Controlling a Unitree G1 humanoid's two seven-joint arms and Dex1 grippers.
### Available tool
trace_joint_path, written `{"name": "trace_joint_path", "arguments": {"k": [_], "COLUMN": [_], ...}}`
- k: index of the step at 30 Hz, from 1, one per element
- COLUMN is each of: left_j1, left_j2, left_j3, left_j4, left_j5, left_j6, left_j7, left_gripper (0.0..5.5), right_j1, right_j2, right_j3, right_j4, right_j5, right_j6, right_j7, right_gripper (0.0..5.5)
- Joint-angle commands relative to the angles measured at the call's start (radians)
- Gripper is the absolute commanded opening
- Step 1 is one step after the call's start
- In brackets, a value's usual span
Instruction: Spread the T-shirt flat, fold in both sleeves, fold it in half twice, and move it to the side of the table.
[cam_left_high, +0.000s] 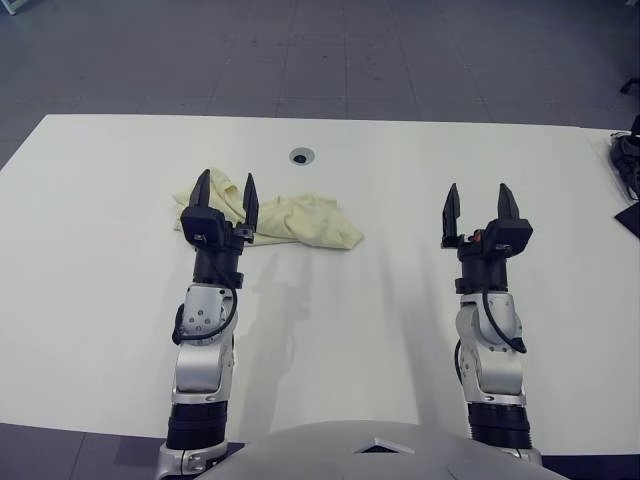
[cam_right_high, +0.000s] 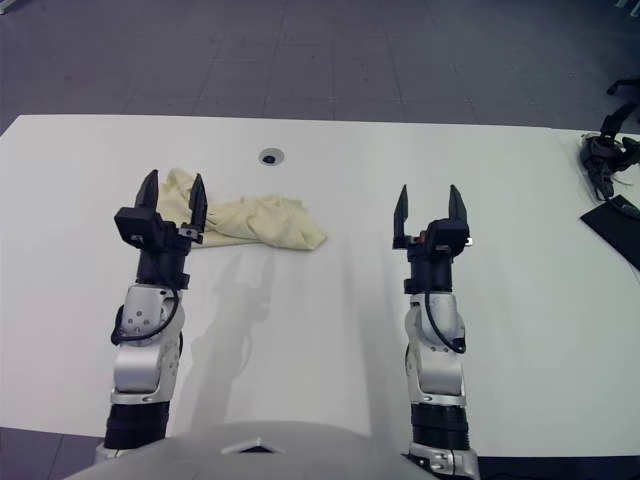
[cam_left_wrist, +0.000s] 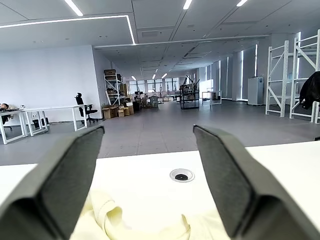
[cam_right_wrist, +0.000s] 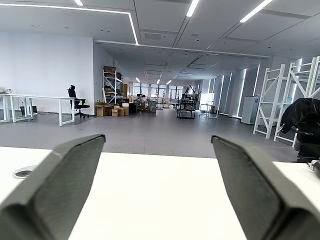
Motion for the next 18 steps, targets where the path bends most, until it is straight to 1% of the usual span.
{"name": "trace_joint_path", "arguments": {"k": [1, 6, 8, 18], "left_j1": [0.007, 0.02, 0.016, -0.001], "left_j2": [0.0, 0.0, 0.002, 0.005], "left_j3": [0.009, 0.002, 0.006, -0.008], "left_j4": [0.009, -0.002, 0.009, 0.034], "left_j5": [0.002, 0.01, 0.007, 0.013], "left_j6": [0.006, 0.01, 0.008, 0.01], "left_j7": [0.006, 0.004, 0.003, -0.01], "left_gripper": [4.17, 5.01, 5.35, 5.39], "right_j1": [0.009, 0.015, 0.017, 0.02], "right_j2": [0.002, 0.004, 0.006, 0.011], "right_j3": [-0.006, -0.002, -0.002, -0.004], "right_j4": [-0.006, -0.018, -0.015, -0.012], "right_j5": [0.0, -0.001, -0.003, -0.017], "right_j6": [0.017, 0.017, 0.015, 0.011], "right_j7": [-0.003, -0.004, -0.007, -0.025], "right_gripper": [4.63, 5.4, 5.4, 5.4]}}
